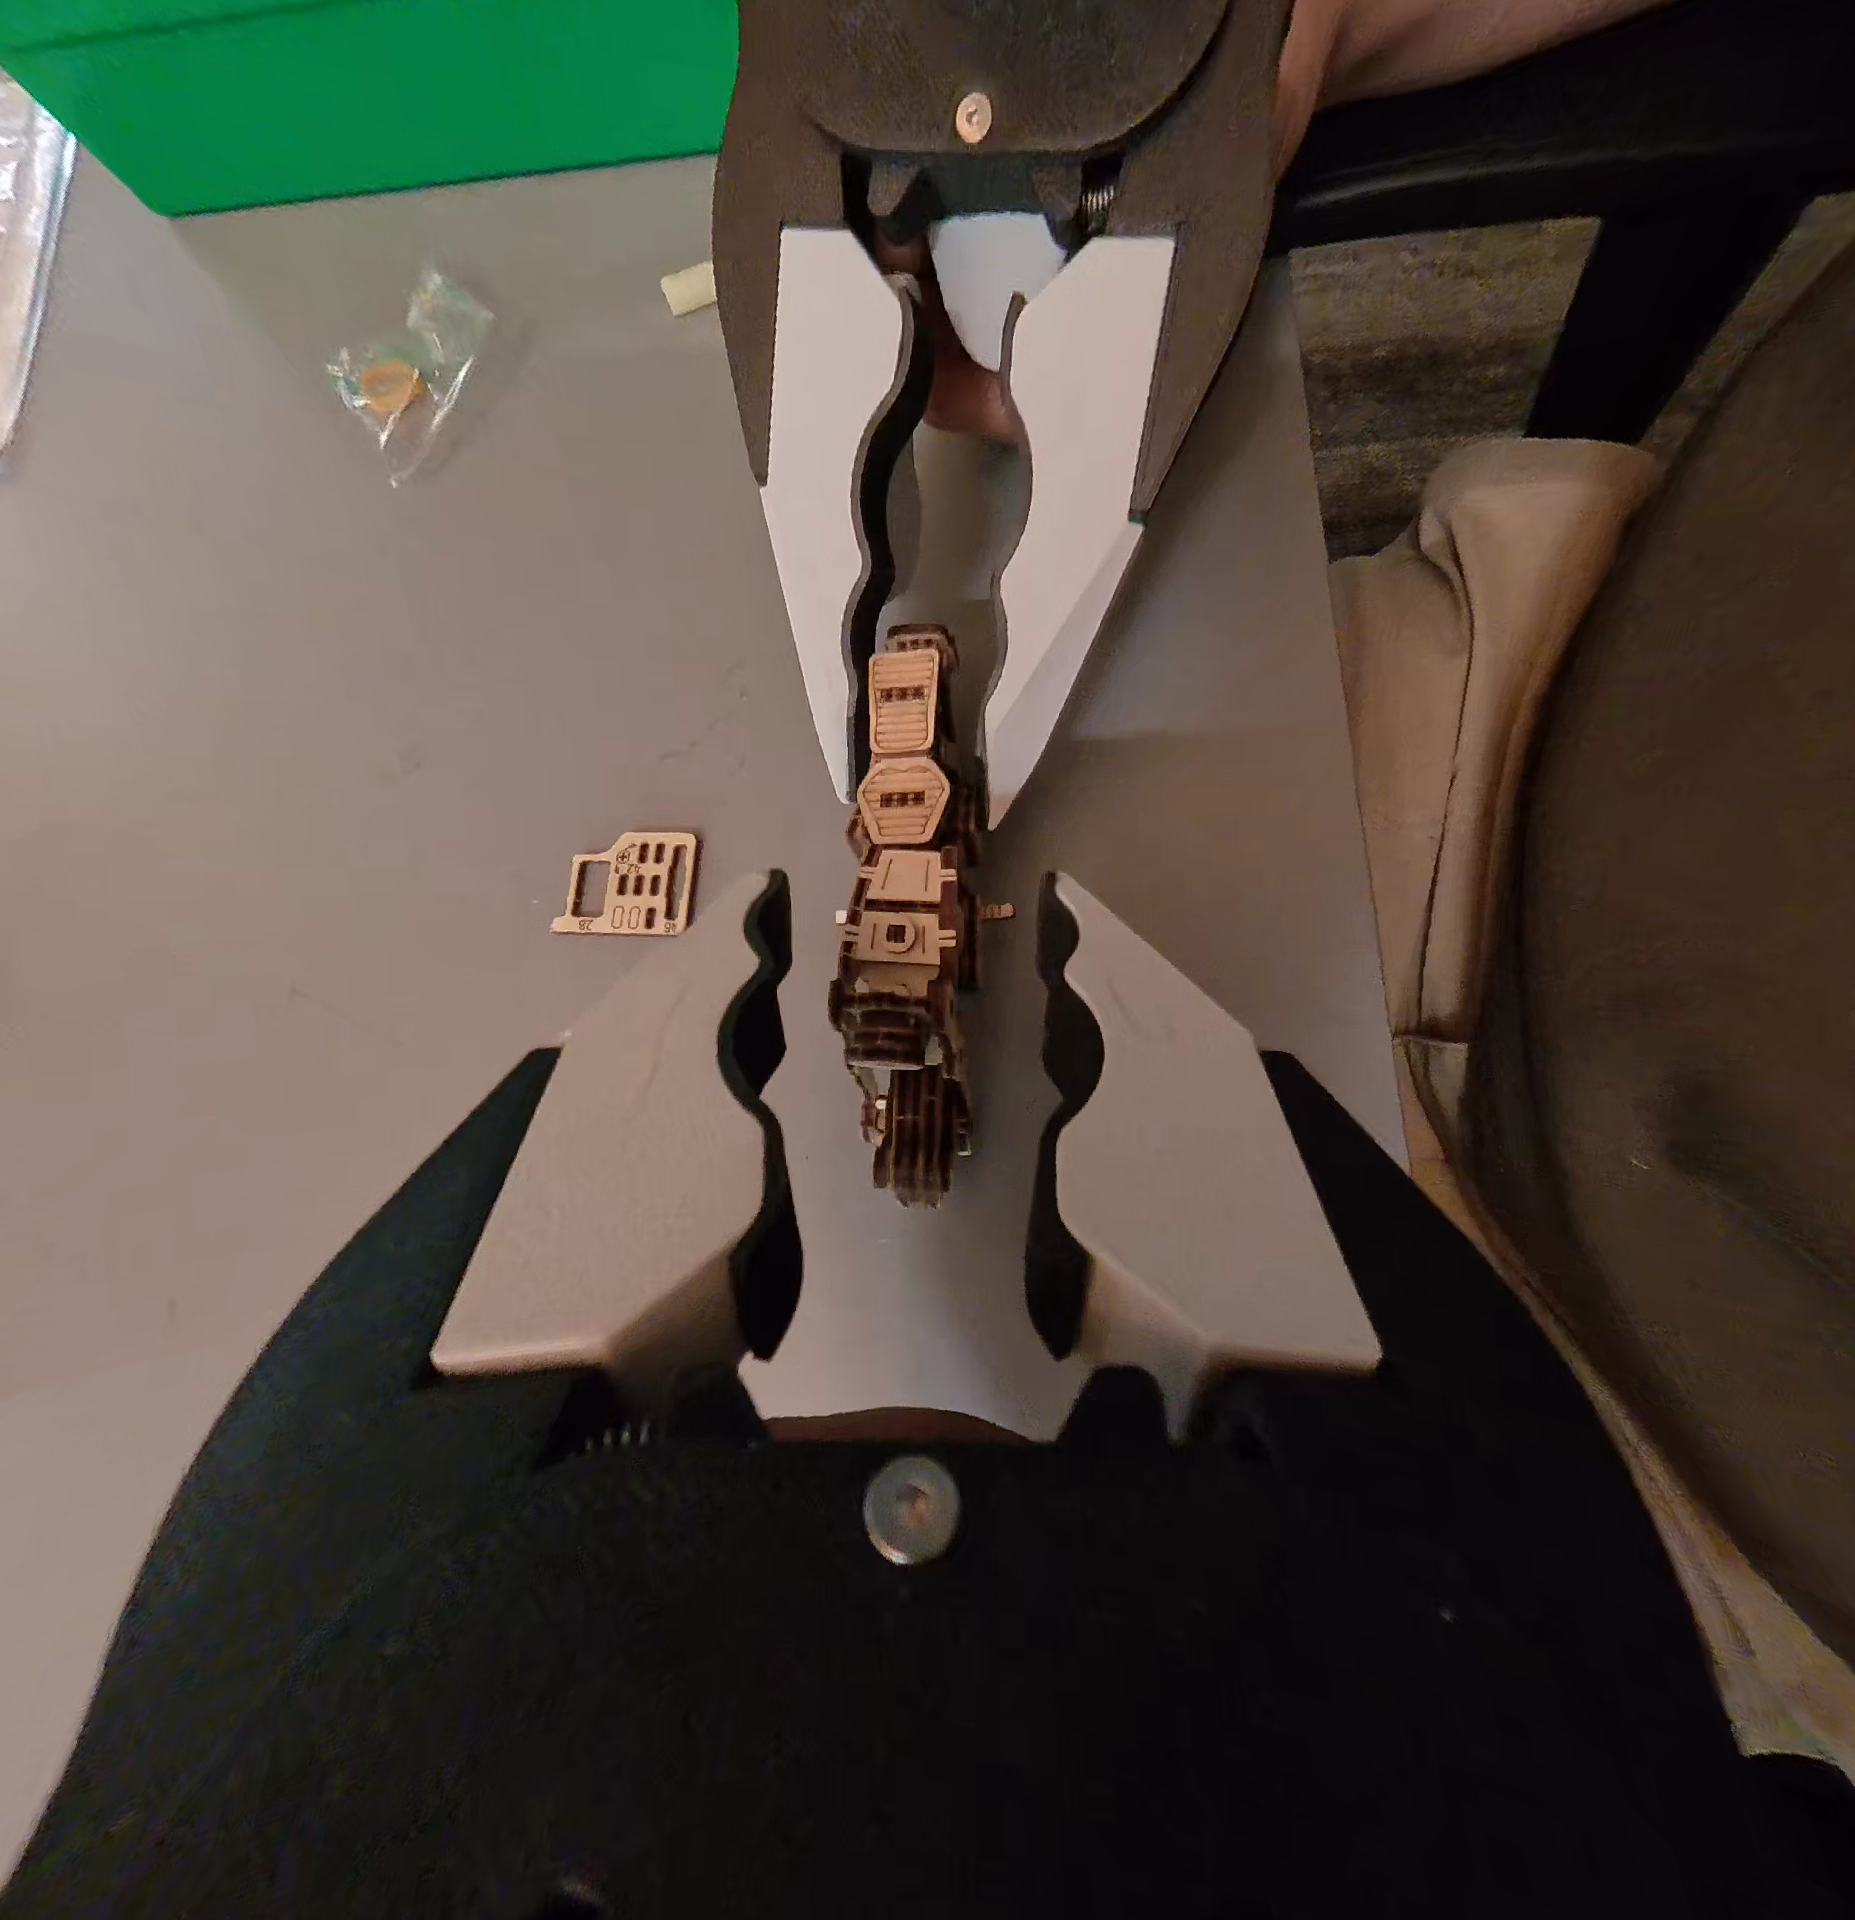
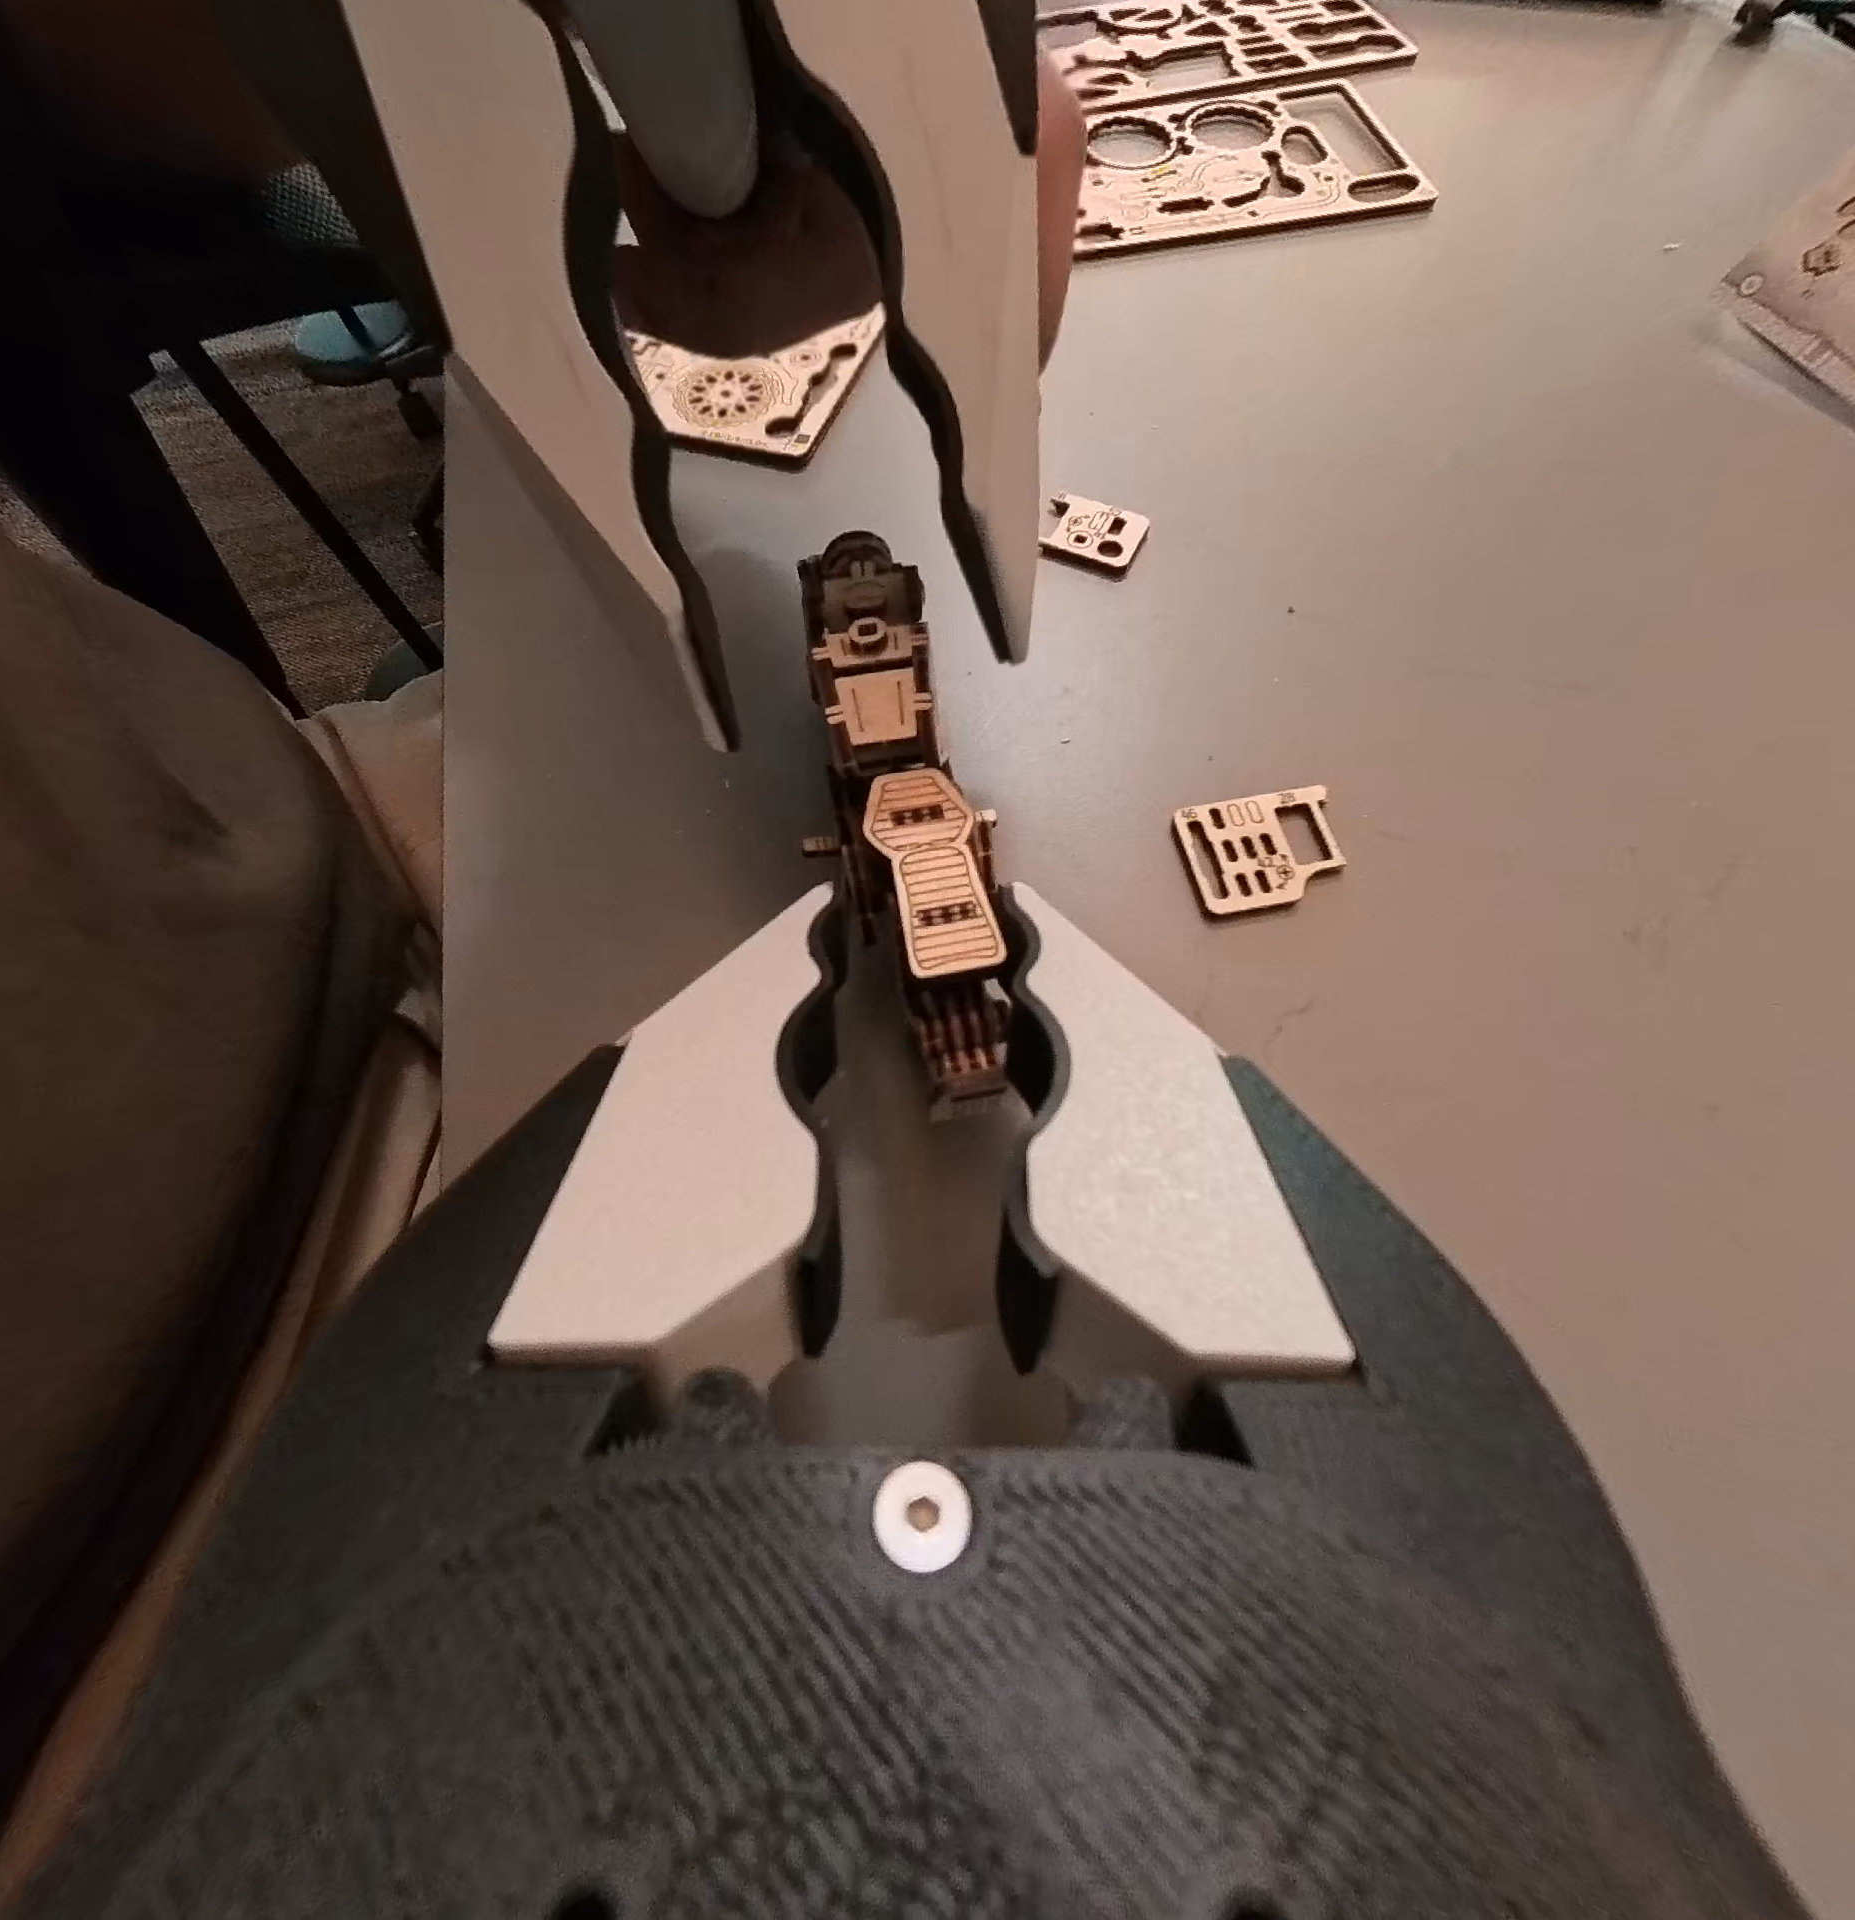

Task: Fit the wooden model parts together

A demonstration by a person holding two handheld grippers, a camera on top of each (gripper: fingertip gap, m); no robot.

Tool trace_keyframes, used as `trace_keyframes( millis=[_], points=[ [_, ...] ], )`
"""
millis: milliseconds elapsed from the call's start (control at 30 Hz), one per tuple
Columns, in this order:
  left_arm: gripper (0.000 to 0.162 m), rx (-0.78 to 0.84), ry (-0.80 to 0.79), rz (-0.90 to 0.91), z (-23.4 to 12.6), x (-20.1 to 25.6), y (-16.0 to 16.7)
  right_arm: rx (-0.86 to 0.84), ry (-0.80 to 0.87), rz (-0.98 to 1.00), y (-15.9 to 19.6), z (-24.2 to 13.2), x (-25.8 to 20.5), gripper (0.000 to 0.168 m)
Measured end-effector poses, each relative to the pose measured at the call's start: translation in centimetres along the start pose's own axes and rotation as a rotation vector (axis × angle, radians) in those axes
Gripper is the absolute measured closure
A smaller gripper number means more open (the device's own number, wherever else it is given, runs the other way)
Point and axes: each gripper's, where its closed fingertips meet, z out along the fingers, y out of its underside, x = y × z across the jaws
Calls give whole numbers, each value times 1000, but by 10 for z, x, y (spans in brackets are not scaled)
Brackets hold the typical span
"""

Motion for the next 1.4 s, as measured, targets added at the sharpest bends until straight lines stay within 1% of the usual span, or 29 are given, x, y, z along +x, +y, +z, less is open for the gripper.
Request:
trace_keyframes(
  millis=[267, 533, 800, 1100, 1400],
  points=[
    [135, 3, 10, -2, 2, -1, 3, 0, 0, 0, 0, 0, 0, 142],
    [141, 6, 13, 2, 2, -1, 4, 0, -2, -2, 0, 0, 0, 142],
    [141, 0, 9, 10, 2, -2, 5, -1, -2, 0, 0, 0, 0, 142],
    [142, -62, 16, 19, 3, -3, 6, -1, -2, 6, 0, 0, 0, 142],
    [142, -60, 0, 17, 4, -6, 5, -1, 2, 6, 0, -1, 1, 142]
  ],
)
